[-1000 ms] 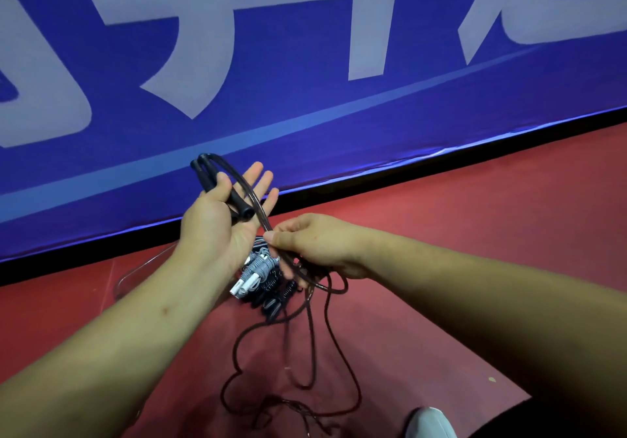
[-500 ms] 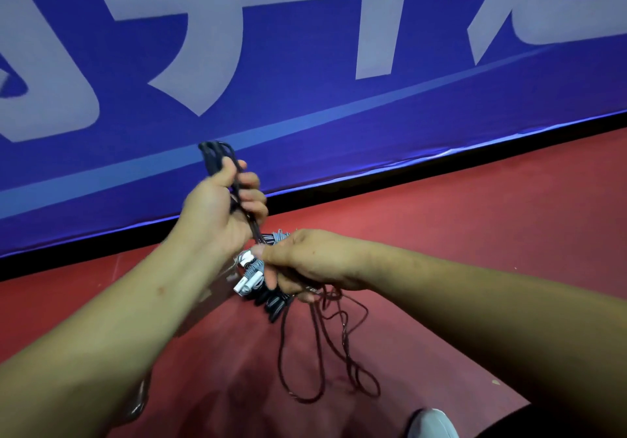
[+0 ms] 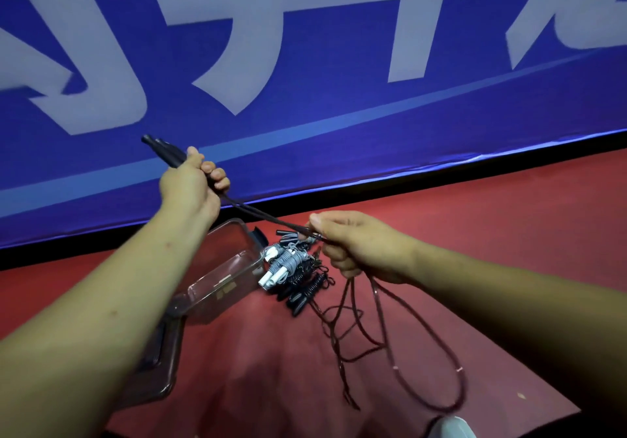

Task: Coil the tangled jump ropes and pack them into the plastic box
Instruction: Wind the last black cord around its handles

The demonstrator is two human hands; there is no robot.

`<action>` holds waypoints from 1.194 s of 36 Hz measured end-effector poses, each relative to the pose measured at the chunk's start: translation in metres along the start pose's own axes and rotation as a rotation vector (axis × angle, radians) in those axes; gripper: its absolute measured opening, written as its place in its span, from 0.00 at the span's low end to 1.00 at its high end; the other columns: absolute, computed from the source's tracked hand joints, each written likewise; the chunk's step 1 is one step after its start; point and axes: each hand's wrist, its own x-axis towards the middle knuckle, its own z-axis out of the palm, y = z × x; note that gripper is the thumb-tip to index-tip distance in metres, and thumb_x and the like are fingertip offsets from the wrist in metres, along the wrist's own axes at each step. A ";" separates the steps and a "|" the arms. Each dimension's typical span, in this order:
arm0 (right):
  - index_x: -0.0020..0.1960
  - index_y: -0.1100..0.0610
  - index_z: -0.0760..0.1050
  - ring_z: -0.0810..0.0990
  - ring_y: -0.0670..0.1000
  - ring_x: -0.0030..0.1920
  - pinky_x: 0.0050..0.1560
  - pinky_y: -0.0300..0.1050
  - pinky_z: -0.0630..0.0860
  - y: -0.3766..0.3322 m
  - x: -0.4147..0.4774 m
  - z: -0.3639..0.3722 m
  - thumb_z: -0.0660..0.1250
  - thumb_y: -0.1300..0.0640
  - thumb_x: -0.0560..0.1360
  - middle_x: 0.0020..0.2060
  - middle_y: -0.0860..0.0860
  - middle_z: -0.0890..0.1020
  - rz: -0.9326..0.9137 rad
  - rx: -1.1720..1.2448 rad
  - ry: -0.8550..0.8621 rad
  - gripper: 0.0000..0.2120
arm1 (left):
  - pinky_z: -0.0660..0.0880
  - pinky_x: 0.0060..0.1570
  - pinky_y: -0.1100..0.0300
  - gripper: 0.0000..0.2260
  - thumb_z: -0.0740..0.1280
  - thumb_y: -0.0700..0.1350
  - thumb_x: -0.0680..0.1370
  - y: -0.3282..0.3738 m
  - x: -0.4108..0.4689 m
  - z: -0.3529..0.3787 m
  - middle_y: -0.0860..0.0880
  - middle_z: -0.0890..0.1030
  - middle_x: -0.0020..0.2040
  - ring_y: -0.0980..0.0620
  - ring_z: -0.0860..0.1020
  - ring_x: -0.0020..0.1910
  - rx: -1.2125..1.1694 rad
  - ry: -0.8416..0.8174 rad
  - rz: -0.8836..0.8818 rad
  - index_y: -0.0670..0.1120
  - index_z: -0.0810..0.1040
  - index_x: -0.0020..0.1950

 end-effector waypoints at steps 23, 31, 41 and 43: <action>0.39 0.58 0.79 0.62 0.47 0.24 0.27 0.38 0.60 -0.046 -0.005 -0.013 0.65 0.58 0.80 0.24 0.48 0.68 -0.067 -0.401 0.255 0.11 | 0.72 0.28 0.60 0.05 0.64 0.40 0.82 -0.028 -0.013 -0.020 0.45 0.73 0.33 0.50 0.73 0.26 1.200 -0.292 -0.027 0.45 0.69 0.47; 0.43 0.60 0.81 0.65 0.48 0.27 0.28 0.39 0.63 -0.047 -0.018 -0.032 0.65 0.58 0.80 0.26 0.50 0.72 -0.099 -0.456 0.263 0.11 | 0.77 0.32 0.61 0.02 0.63 0.39 0.82 -0.037 -0.033 -0.011 0.45 0.74 0.34 0.49 0.80 0.31 1.314 -0.389 0.057 0.43 0.71 0.50; 0.41 0.59 0.81 0.66 0.50 0.30 0.34 0.42 0.63 -0.046 -0.015 -0.052 0.64 0.57 0.79 0.31 0.55 0.71 -0.117 -0.634 0.533 0.11 | 0.73 0.24 0.59 0.05 0.60 0.35 0.83 -0.040 -0.060 -0.004 0.42 0.73 0.33 0.50 0.72 0.25 0.897 -0.528 -0.342 0.44 0.69 0.50; 0.42 0.59 0.81 0.66 0.51 0.31 0.35 0.43 0.63 -0.043 -0.017 -0.059 0.64 0.56 0.79 0.32 0.56 0.71 -0.100 -0.657 0.536 0.11 | 0.65 0.27 0.59 0.04 0.60 0.36 0.83 -0.042 -0.063 -0.006 0.44 0.72 0.31 0.50 0.68 0.24 0.915 -0.659 -0.423 0.44 0.69 0.52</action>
